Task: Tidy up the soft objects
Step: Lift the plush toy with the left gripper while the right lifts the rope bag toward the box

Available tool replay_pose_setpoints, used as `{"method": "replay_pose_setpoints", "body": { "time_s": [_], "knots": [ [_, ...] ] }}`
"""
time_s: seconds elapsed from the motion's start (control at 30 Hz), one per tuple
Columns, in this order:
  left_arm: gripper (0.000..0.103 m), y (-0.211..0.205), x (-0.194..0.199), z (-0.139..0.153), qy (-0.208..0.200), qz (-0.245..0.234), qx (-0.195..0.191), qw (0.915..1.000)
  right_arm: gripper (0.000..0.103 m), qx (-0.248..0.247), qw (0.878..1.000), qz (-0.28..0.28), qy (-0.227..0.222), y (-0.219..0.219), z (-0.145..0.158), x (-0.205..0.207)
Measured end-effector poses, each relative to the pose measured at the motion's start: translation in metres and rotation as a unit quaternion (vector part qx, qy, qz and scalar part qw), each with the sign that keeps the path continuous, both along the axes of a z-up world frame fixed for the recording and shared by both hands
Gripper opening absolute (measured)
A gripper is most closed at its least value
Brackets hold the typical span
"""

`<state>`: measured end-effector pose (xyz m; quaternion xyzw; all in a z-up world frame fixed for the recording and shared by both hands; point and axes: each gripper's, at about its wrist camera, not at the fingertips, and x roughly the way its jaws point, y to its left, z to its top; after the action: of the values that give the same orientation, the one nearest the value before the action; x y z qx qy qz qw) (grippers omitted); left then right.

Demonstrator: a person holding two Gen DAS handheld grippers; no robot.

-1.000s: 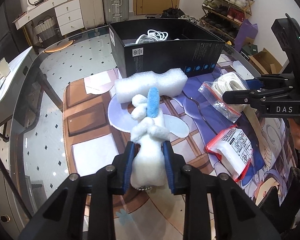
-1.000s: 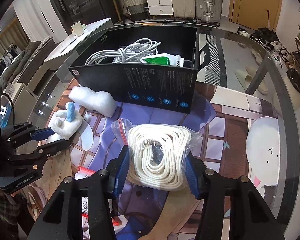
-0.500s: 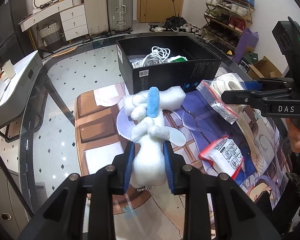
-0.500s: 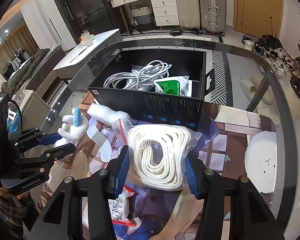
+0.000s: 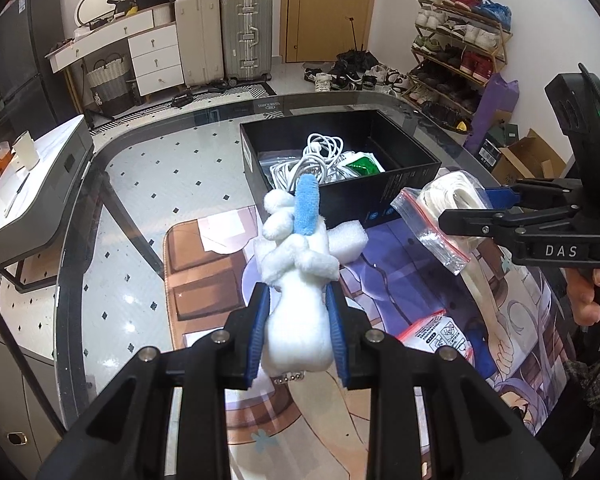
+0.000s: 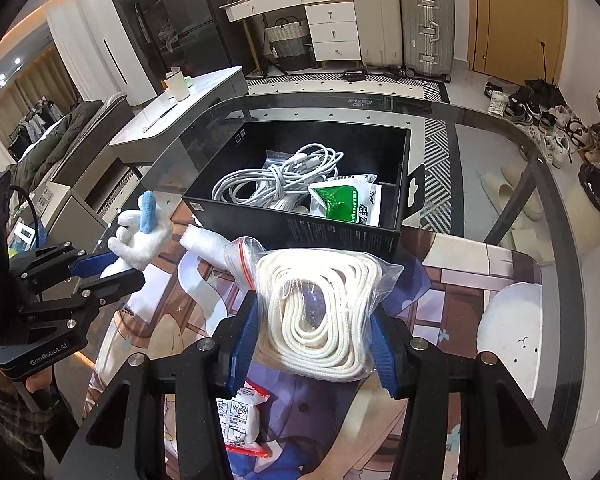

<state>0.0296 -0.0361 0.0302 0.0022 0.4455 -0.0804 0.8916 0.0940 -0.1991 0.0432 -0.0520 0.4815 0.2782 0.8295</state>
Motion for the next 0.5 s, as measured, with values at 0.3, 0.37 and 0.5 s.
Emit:
{"method": "replay_pose_setpoints", "body": {
  "time_s": [0.3,0.37,0.5],
  "knots": [
    [0.027,-0.001,0.006,0.016,-0.016,0.002,-0.005,0.9998,0.051,-0.003,1.0,0.003,-0.011,0.003,0.014,0.003],
    [0.027,-0.001,0.009,0.02,-0.02,0.002,-0.011,0.9997,0.051,0.002,1.0,0.001,-0.013,0.002,0.019,0.005],
    [0.027,-0.003,0.016,0.026,-0.026,-0.001,-0.008,0.9996,0.051,0.004,1.0,0.0,-0.019,0.004,0.027,0.009]
  ]
}}
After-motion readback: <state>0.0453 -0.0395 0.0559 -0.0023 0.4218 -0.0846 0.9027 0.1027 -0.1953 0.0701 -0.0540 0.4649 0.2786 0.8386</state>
